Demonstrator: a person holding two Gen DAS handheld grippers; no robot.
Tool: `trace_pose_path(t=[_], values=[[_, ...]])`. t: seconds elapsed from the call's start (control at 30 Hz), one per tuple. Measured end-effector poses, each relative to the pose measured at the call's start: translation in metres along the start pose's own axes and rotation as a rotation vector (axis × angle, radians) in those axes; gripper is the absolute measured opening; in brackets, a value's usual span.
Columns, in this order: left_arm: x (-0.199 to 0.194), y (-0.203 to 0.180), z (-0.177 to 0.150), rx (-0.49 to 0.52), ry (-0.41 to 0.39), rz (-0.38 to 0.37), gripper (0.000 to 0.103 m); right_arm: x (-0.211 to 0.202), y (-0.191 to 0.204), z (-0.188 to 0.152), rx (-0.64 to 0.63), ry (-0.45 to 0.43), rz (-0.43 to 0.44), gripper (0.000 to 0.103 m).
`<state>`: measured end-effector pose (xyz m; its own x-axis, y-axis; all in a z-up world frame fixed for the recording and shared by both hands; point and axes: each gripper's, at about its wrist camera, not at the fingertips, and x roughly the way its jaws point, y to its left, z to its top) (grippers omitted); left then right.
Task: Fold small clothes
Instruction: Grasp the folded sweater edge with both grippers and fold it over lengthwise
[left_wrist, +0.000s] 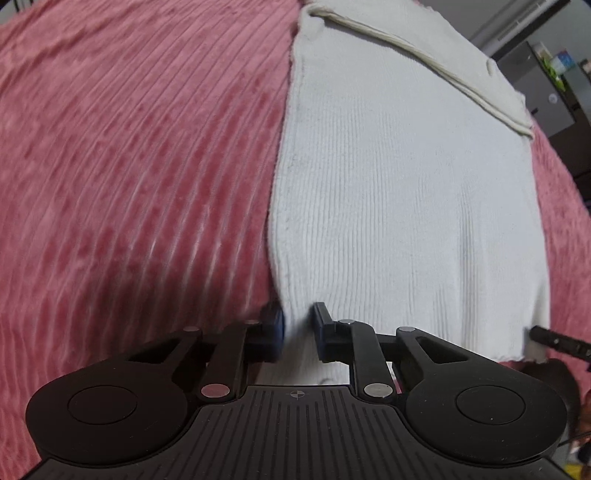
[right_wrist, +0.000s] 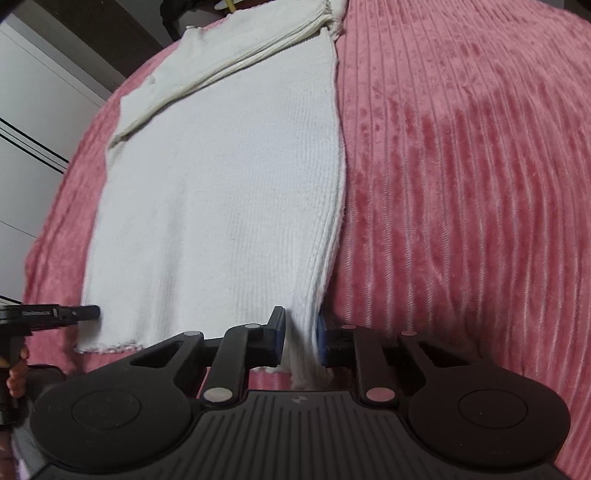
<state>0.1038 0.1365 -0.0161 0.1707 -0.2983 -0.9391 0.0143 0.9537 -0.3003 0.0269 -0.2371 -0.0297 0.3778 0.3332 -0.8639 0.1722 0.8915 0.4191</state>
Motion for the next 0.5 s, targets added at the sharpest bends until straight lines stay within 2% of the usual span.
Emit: trace_pose_path(t=[0.07,0.13,0.2,0.27,0.3,0.33,0.43,0.5], values=[[-0.001,0.005,0.000,-0.002,0.016,-0.005,0.021,-0.001,-0.002,-0.001,0.015,0.010,0.023,0.018],[0.000,0.005,0.001,0.002,0.032,-0.012,0.031,0.001,-0.002,-0.002,0.013,0.030,0.021,0.022],[0.000,0.001,0.001,0.030,0.040,-0.019,0.034,0.004,-0.001,-0.004,0.005,0.046,0.020,0.022],[0.002,-0.005,0.000,0.071,0.057,-0.015,0.031,0.007,0.002,-0.005,-0.002,0.053,0.028,0.022],[0.004,-0.008,0.000,0.083,0.072,-0.017,0.018,0.008,0.004,-0.005,-0.009,0.052,0.033,0.020],[0.006,-0.010,-0.001,0.088,0.086,-0.021,0.012,0.008,0.005,-0.005,-0.015,0.050,0.031,0.015],[0.000,-0.011,0.000,0.094,0.090,-0.056,0.011,0.009,0.002,-0.002,0.023,0.048,0.081,0.013],[-0.008,-0.011,0.004,0.074,0.082,-0.128,0.011,0.006,-0.001,0.002,0.068,0.041,0.137,0.012]])
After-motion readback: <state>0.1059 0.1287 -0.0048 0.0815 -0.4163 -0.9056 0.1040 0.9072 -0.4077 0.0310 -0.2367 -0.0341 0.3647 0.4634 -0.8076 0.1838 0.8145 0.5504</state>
